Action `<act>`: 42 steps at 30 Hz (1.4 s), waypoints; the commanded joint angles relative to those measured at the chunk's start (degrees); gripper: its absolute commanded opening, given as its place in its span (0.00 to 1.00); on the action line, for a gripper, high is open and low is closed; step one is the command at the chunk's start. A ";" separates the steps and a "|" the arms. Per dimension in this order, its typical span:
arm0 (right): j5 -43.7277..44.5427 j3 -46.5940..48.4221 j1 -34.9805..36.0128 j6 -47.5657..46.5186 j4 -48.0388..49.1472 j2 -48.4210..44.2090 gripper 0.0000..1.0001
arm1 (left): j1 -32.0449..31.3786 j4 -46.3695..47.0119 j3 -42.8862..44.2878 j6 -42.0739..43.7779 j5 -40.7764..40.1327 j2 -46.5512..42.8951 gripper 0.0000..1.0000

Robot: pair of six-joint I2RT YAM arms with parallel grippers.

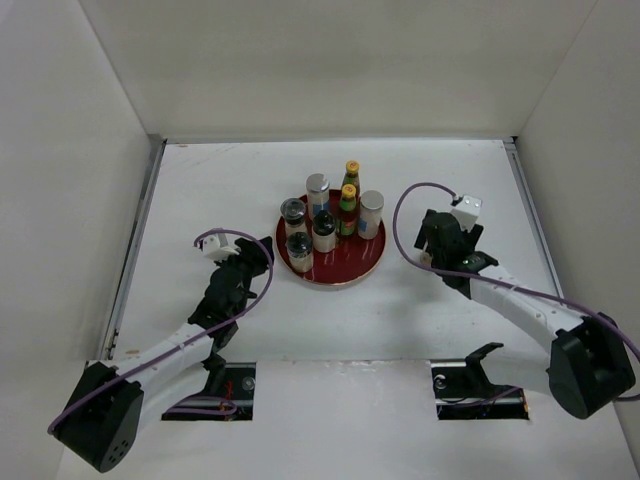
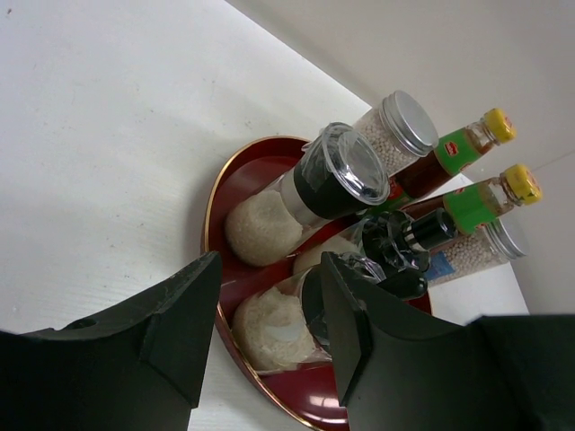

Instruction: Organize the condiment bottles

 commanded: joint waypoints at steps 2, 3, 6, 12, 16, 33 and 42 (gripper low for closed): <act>-2.89 -0.27 -1.91 1.90 3.01 1.88 0.81 | 0.43 2.52 -0.50 -0.45 0.27 0.03 0.46; -3.07 -0.71 -2.09 1.90 3.71 1.97 0.76 | 0.25 2.61 -0.49 -0.27 0.18 0.03 0.46; -3.34 -1.06 -2.44 1.73 4.51 1.97 0.64 | 0.16 2.87 -0.49 -0.10 -0.43 0.56 0.46; -1.32 -0.10 -0.43 0.94 4.07 -4.08 0.47 | -0.10 2.87 -0.41 0.08 -0.52 0.39 0.46; -1.57 4.47 5.45 -1.52 0.30 -7.95 0.45 | 0.43 2.87 -0.32 -0.27 -0.43 1.53 0.46; -10.10 16.69 21.64 -6.10 17.24 17.78 0.47 | 0.51 1.29 -0.23 0.08 -4.21 1.09 0.71; -9.66 17.83 22.43 -7.68 18.57 22.27 0.78 | 1.12 1.37 -0.05 0.26 -5.96 2.32 1.00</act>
